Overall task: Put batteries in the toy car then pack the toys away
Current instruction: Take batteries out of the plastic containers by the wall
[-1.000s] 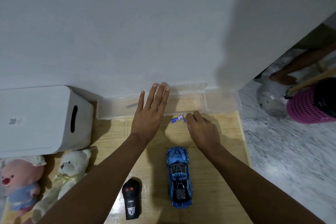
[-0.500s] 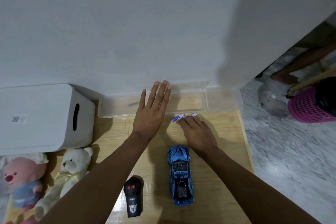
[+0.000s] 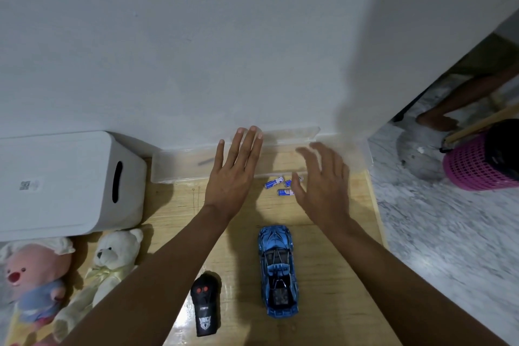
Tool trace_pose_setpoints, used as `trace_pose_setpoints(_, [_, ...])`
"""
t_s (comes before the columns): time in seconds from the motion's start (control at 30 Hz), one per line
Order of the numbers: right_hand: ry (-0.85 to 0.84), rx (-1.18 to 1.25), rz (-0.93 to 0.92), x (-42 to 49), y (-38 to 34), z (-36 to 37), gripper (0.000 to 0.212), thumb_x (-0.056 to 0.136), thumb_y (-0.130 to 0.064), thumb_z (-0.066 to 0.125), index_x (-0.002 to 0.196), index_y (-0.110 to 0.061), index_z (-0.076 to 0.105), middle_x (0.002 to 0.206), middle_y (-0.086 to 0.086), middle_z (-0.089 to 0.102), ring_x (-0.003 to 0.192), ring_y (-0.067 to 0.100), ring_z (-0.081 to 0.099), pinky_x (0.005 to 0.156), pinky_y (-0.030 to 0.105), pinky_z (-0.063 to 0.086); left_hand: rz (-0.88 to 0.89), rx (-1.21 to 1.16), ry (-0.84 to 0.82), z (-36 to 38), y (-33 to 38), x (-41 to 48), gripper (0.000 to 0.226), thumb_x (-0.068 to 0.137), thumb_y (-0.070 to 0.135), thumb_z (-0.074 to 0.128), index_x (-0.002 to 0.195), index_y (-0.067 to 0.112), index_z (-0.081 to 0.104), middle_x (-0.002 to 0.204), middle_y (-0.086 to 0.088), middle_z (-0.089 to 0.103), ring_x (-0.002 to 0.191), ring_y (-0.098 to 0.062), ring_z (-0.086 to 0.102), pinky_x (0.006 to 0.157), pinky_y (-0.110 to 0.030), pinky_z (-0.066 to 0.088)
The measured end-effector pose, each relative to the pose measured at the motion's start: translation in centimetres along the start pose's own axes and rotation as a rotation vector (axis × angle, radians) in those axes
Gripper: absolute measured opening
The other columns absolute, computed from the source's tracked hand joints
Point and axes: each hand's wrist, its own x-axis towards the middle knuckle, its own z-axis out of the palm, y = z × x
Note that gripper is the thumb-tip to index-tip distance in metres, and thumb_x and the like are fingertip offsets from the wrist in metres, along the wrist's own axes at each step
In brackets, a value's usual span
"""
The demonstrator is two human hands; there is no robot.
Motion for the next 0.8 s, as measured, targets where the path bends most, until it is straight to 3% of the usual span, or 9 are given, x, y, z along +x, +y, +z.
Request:
trace_pose_setpoints(0.13, [-0.019,-0.086,-0.030,3.1,0.9,-1.1,0.062,0.092,-0.030,0.055,0.152,-0.022,0.040,0.155,0.008,0.039,0.141,0.031,0.039,0.109,0.050,0.038,0.000,-0.035,-0.022,-0.4,0.1,-0.4,0.103,0.086,0.000,0.067,0.166,0.007,0.002,0.174,-0.014,-0.002,0.161,-0.034,0.001,0.127,-0.058,0.018])
trace_pose_setpoints(0.33, [0.101,-0.080,-0.121,1.1,2.1,0.2,0.033,0.092,-0.020,0.067,0.124,-0.025,0.067,0.119,-0.001,0.066,0.108,0.026,0.063,0.112,0.056,0.031,0.040,-0.094,-0.107,-0.8,1.1,-3.5,0.084,0.098,0.029,0.061,0.164,0.004,0.017,0.172,-0.020,0.010,0.159,-0.039,0.012,0.126,-0.059,0.022])
trace_pose_setpoints(0.47, [0.048,-0.137,-0.139,-0.3,2.2,0.8,0.030,0.089,-0.021,0.072,0.118,-0.028,0.071,0.116,-0.005,0.068,0.106,0.026,0.063,0.116,0.062,0.024,0.036,-0.125,-0.235,-0.6,1.3,-4.7,0.071,0.103,0.044,0.033,0.160,0.001,0.032,0.168,-0.021,0.027,0.156,-0.039,0.024,0.123,-0.060,0.028])
trace_pose_setpoints(0.57, [-0.028,-0.213,-0.168,-0.6,2.1,0.9,0.031,0.086,-0.022,0.073,0.116,-0.027,0.072,0.113,-0.008,0.070,0.105,0.026,0.062,0.116,0.069,0.018,0.037,-0.120,-0.322,-0.3,1.3,-4.7,0.071,0.100,0.045,0.031,0.155,0.002,0.043,0.162,-0.019,0.040,0.153,-0.039,0.033,0.119,-0.064,0.033])
trace_pose_setpoints(0.67, [-0.118,-0.277,-0.187,-0.4,1.7,0.5,0.032,0.087,-0.023,0.067,0.118,-0.025,0.071,0.113,-0.008,0.070,0.107,0.028,0.060,0.114,0.072,0.014,0.016,-0.070,-0.353,-0.2,1.4,-4.6,0.067,0.103,0.044,0.038,0.159,0.007,0.036,0.166,-0.015,0.034,0.156,-0.039,0.026,0.122,-0.065,0.026])
trace_pose_setpoints(0.8, [-0.149,-0.256,-0.175,-0.3,0.9,-0.6,0.037,0.081,-0.026,0.071,0.118,-0.022,0.072,0.116,-0.003,0.070,0.106,0.030,0.062,0.113,0.073,0.017,-0.005,-0.096,-0.436,-1.6,1.7,-4.3,0.072,0.107,0.044,0.036,0.165,0.012,0.008,0.174,-0.010,0.006,0.160,-0.036,0.001,0.127,-0.062,0.007])
